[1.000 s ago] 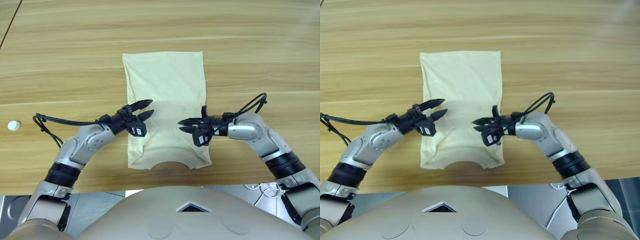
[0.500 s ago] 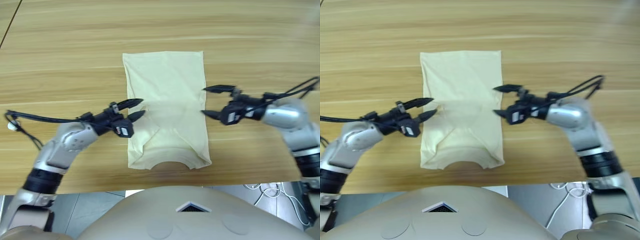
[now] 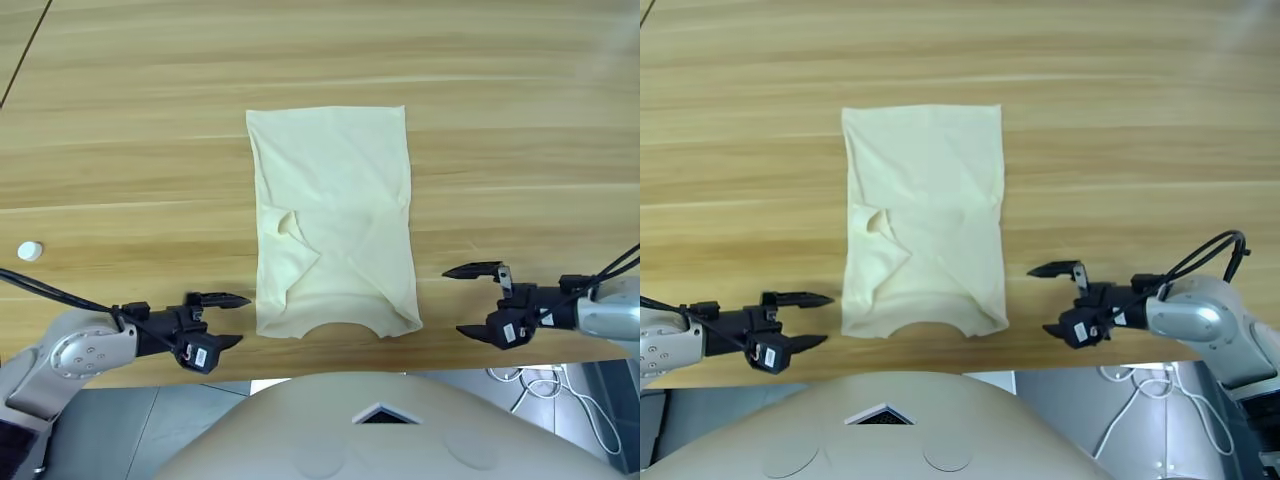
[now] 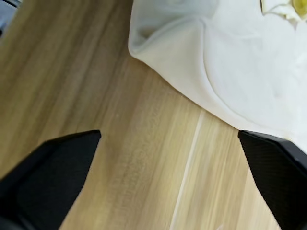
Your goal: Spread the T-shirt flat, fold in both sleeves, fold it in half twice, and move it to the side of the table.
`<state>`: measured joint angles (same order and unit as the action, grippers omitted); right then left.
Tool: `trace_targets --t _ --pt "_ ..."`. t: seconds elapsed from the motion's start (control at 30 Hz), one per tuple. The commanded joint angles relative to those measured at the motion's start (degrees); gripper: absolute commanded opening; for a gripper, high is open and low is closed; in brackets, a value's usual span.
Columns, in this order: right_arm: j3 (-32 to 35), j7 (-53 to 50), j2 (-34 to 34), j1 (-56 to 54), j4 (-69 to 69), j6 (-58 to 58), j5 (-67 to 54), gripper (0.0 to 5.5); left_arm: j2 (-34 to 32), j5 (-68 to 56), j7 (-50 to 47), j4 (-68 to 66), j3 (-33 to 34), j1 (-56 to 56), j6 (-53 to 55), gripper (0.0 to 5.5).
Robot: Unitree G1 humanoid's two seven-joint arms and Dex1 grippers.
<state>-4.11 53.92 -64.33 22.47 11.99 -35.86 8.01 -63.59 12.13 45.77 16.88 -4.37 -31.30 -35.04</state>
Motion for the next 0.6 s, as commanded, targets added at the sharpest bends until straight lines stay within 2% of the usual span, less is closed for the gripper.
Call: trace_targets --t 0.03,0.17,0.6 --pt "-2.8 0.8 0.7 -0.3 1.7 -0.8 0.3 5.28 1.0 -0.1 1.8 1.9 -2.5 1.7 1.0 3.47" --pt "-5.7 0.5 2.5 -1.4 2.8 -0.2 1.4 5.28 2.9 1.6 2.2 2.4 -4.7 4.7 2.4 3.47" --pt "-9.0 -0.7 6.2 -5.0 2.8 2.5 3.3 3.04 3.1 4.8 1.9 0.4 -6.1 5.7 0.8 3.49"
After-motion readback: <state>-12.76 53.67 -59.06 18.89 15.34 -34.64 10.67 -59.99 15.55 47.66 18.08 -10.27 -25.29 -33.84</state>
